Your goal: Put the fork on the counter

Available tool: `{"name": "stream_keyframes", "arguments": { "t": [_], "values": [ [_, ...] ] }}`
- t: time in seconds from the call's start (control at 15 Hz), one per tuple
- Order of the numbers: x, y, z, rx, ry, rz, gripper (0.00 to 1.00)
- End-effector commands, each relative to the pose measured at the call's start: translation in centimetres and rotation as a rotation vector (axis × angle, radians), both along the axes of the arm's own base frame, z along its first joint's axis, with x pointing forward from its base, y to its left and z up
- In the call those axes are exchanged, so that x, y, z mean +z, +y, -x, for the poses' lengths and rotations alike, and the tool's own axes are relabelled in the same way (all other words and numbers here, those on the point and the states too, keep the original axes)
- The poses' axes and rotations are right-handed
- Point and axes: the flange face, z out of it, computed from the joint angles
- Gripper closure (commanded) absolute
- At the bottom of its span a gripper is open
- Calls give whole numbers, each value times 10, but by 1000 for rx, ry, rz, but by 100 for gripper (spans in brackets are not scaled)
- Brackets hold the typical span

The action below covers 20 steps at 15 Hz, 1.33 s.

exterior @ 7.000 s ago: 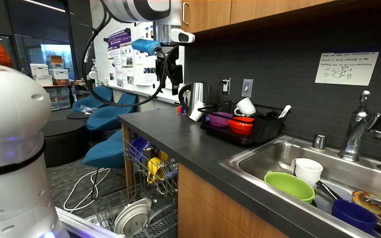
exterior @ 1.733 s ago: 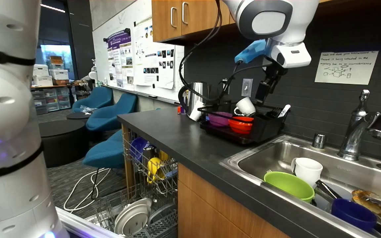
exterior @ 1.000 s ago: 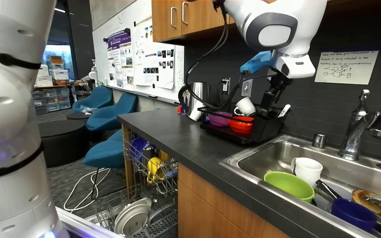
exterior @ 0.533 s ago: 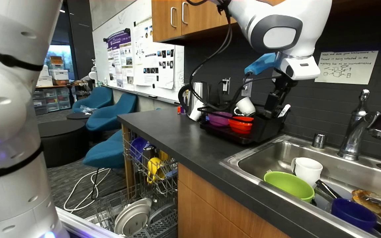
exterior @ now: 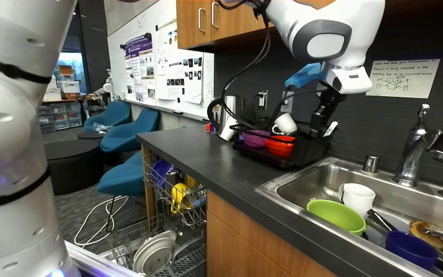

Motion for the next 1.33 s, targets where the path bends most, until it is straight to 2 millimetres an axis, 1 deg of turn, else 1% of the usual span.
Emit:
{"name": "stream_keyframes", "arguments": {
  "t": [0.0, 0.13, 0.27, 0.33, 0.87, 1.13, 1.27],
  "values": [
    [4, -4, -4, -10, 9, 1, 68],
    [4, -4, -4, -9, 9, 3, 83],
    [4, -4, -4, -8, 7, 5, 96],
    [5, -4, -4, -7, 6, 6, 100],
    [13, 1, -4, 11, -15, 11, 100],
    [32, 8, 2, 34, -45, 42, 100],
    [50, 9, 11, 43, -69, 76, 100]
  ]
}}
